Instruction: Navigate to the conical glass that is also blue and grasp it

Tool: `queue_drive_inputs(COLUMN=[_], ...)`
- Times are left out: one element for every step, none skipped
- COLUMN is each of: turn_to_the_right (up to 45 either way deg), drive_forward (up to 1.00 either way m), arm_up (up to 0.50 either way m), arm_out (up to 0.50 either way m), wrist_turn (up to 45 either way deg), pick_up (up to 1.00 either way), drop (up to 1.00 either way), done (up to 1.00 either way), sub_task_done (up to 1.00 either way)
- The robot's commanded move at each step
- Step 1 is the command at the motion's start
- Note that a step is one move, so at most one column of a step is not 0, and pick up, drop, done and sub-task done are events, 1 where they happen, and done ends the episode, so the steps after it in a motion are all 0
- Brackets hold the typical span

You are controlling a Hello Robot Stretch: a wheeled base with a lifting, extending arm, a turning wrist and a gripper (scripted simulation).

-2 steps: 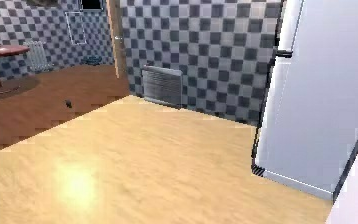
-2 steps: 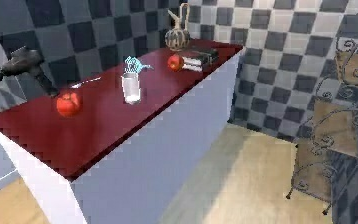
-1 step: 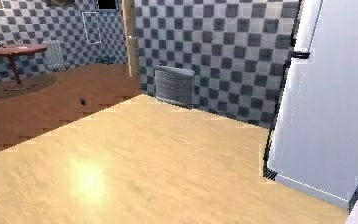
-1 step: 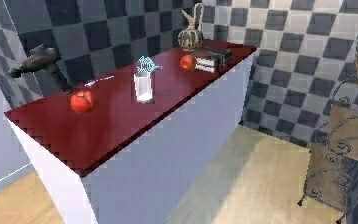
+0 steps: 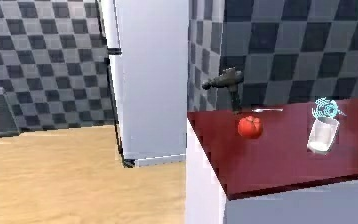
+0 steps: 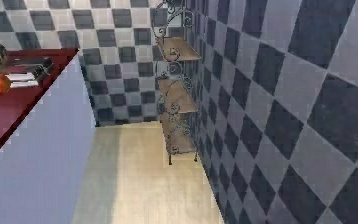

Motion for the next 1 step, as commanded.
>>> queue_drive_inputs(turn_to_the_right=[45.0], drive_forward=[0.00], arm_up=[0.00], arm_out=[0.00], wrist_turn=[0.0], pick_up=[0.00], drop=[0.00], done=[0.00], sub_task_done=[0.00])
